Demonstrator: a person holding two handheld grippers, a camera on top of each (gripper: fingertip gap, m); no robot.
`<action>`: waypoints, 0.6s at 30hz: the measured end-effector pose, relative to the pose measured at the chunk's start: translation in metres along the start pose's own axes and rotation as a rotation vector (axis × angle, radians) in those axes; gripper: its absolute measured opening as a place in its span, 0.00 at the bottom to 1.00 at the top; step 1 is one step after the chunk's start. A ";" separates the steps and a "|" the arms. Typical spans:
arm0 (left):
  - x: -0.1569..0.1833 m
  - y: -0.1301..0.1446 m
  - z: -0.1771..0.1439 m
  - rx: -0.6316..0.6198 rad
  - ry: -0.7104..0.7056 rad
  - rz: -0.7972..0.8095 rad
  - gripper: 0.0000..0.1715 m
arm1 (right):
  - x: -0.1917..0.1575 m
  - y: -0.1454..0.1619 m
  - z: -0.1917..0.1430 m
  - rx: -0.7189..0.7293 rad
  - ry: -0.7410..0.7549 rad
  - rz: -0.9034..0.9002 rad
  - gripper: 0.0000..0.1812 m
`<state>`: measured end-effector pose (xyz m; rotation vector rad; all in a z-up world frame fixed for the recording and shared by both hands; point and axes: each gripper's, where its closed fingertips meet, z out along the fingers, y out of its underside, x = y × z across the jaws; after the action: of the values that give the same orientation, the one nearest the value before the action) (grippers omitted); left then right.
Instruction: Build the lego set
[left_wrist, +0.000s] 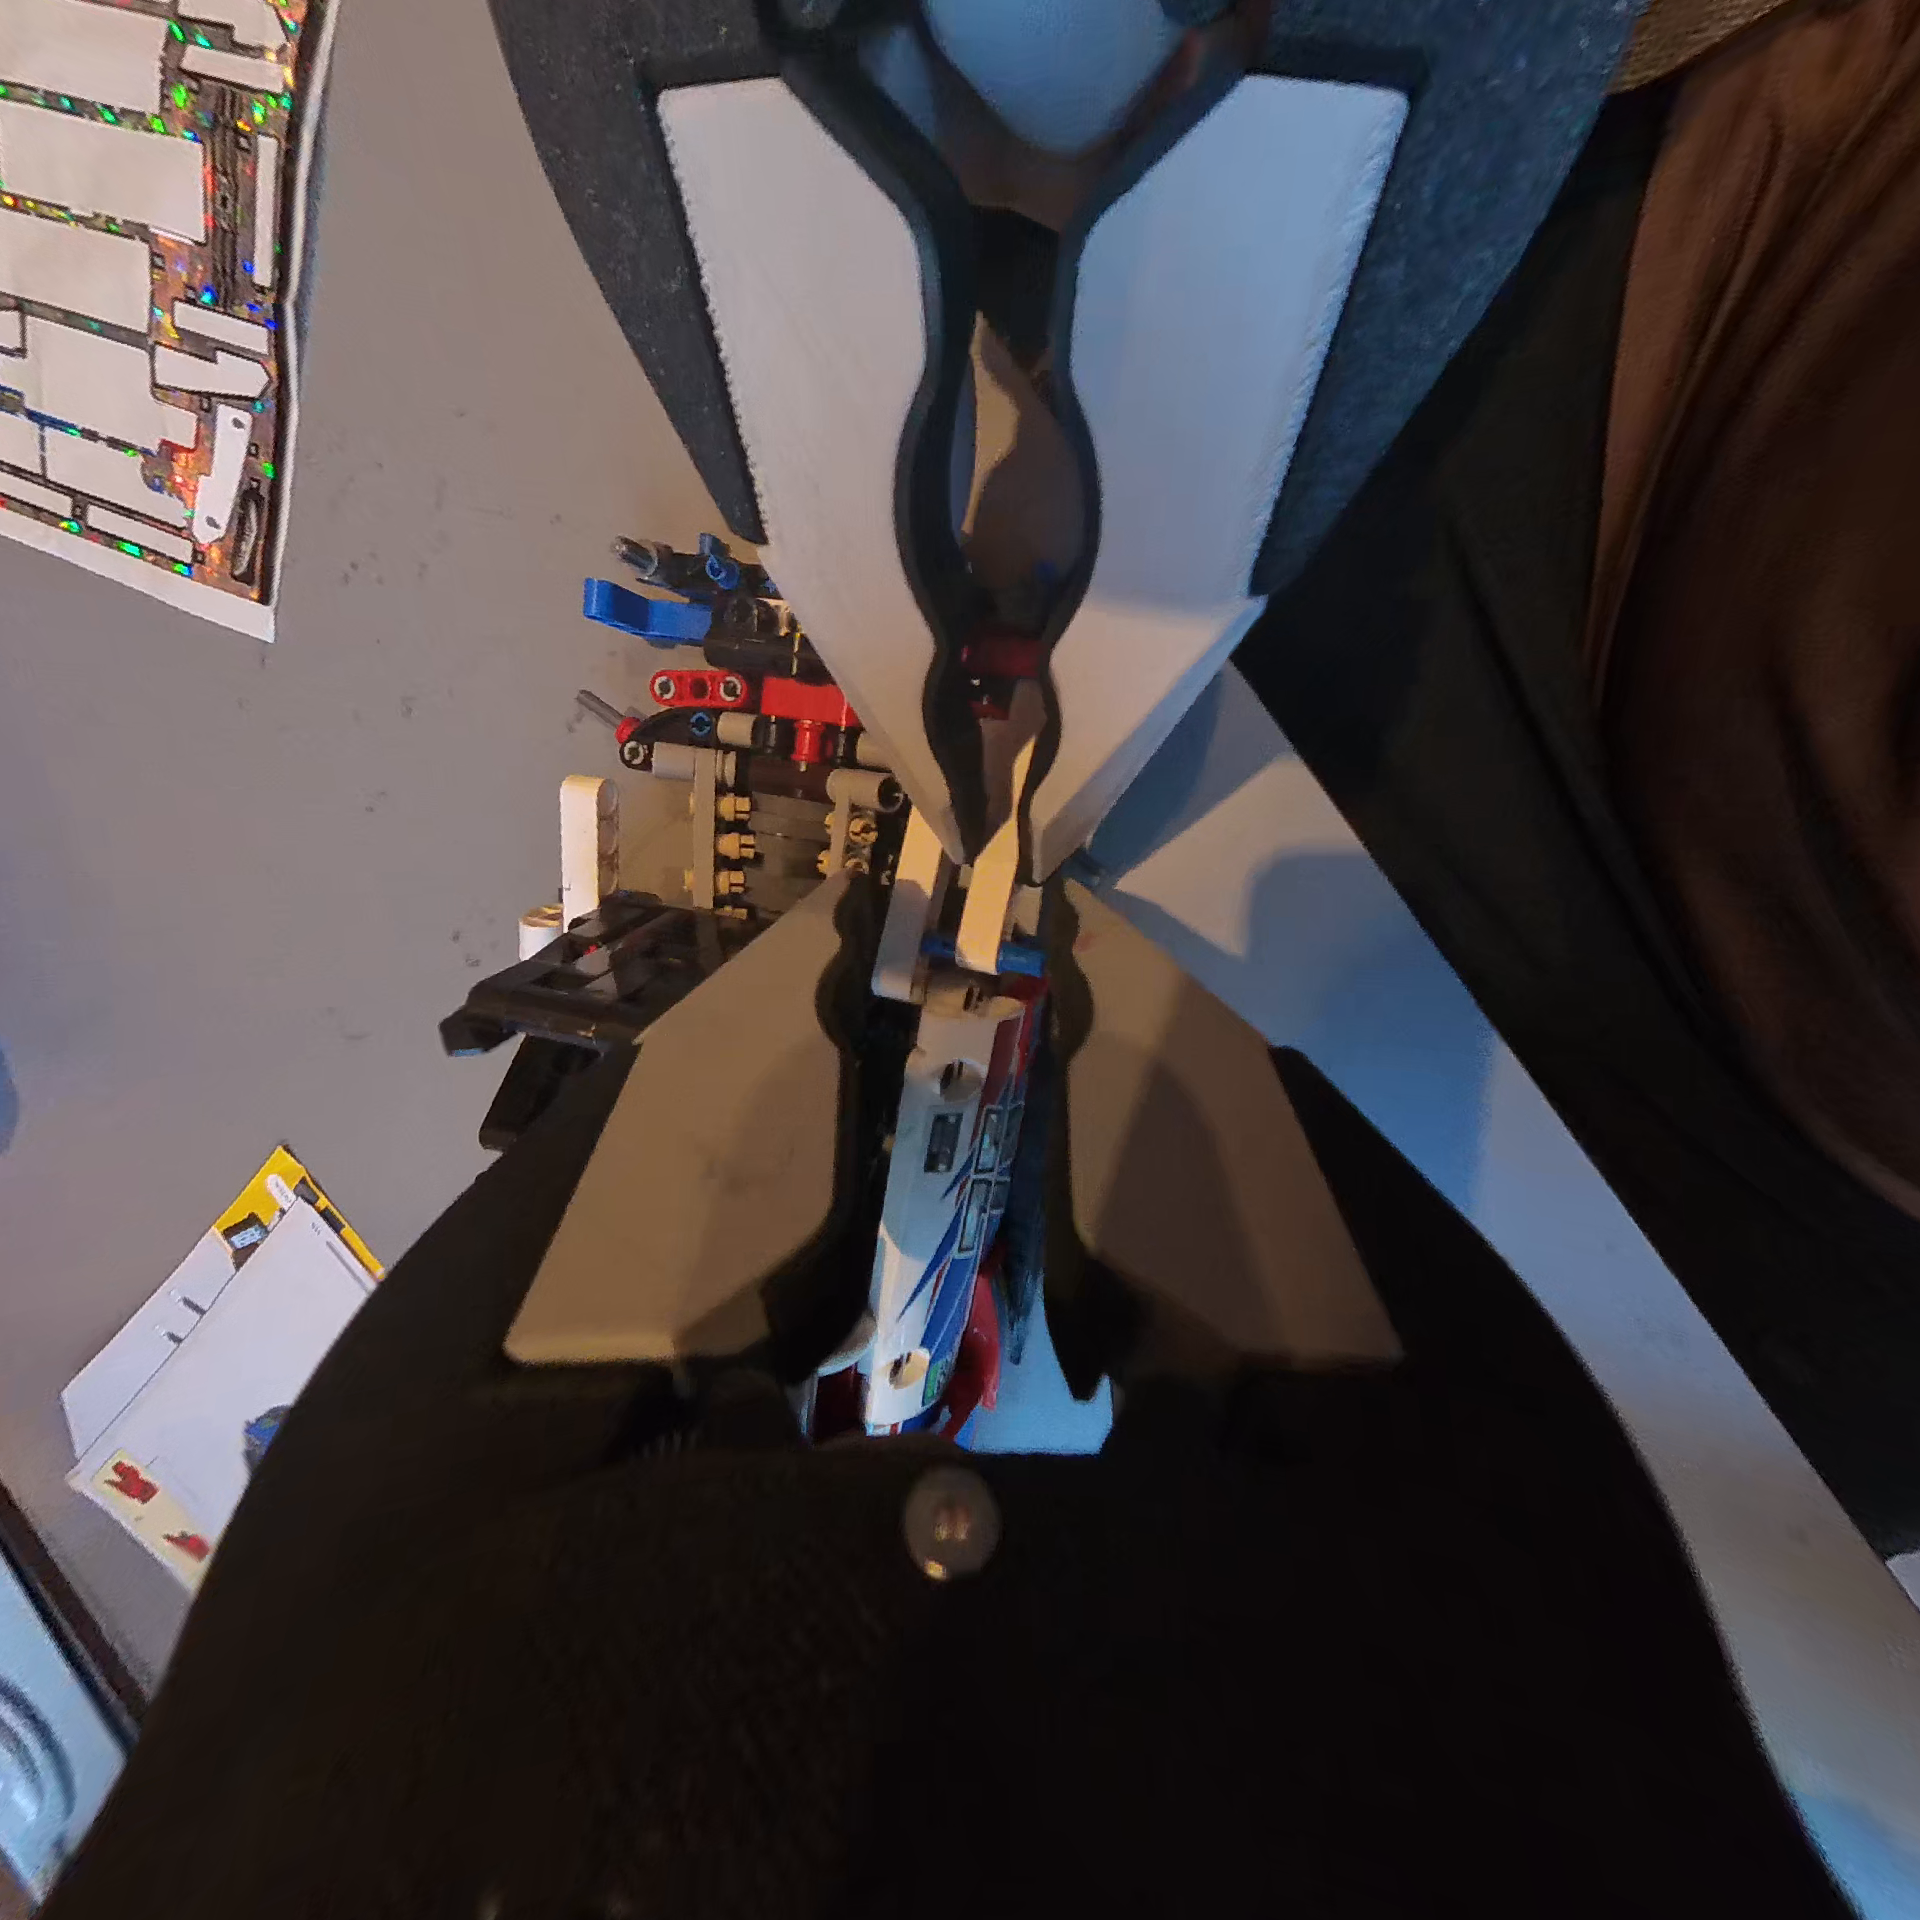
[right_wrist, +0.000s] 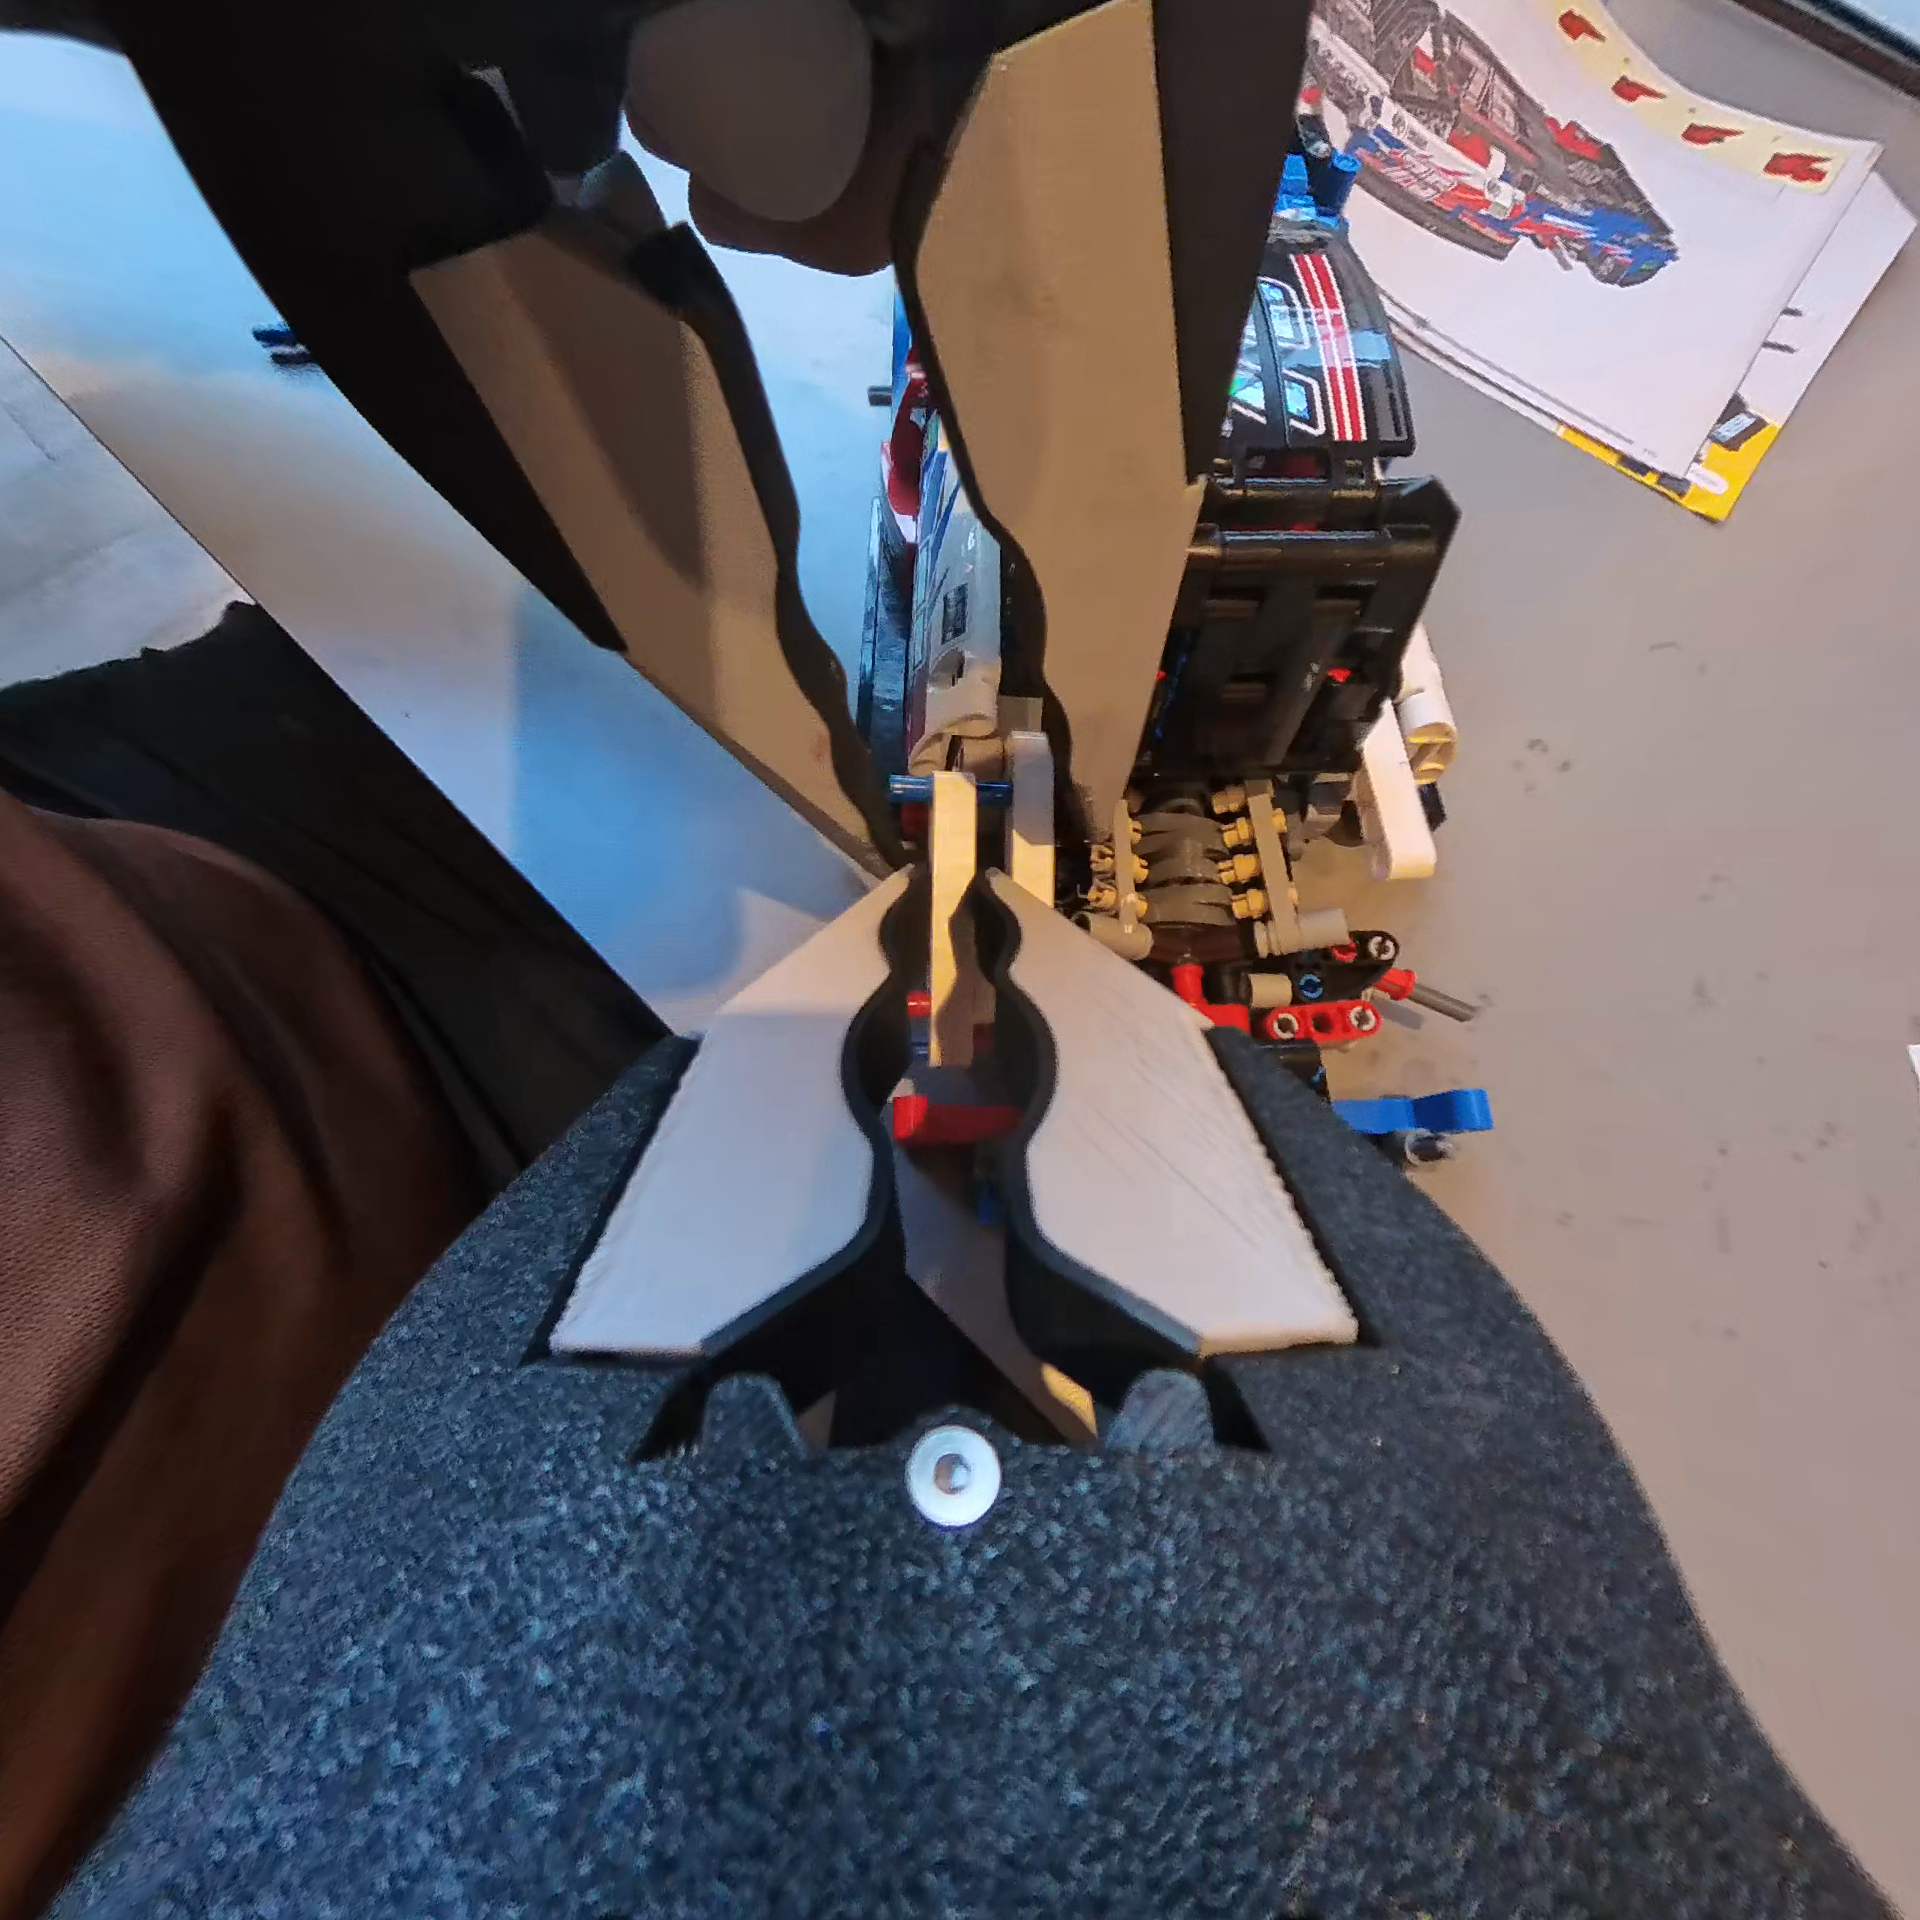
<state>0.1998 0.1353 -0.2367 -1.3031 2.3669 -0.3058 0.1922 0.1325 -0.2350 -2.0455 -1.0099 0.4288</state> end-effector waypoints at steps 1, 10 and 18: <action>0.000 0.000 0.000 -0.001 -0.009 0.004 0.18 | 0.000 0.000 0.000 -0.001 0.006 -0.007 0.05; -0.001 -0.001 0.002 0.039 -0.046 -0.026 0.15 | 0.004 0.001 -0.001 0.028 0.042 -0.018 0.05; -0.002 -0.001 0.002 0.034 -0.054 -0.035 0.15 | 0.005 0.000 -0.001 0.059 0.070 -0.058 0.05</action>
<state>0.2022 0.1369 -0.2374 -1.3213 2.2868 -0.3153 0.1959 0.1357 -0.2346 -1.9598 -1.0006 0.3500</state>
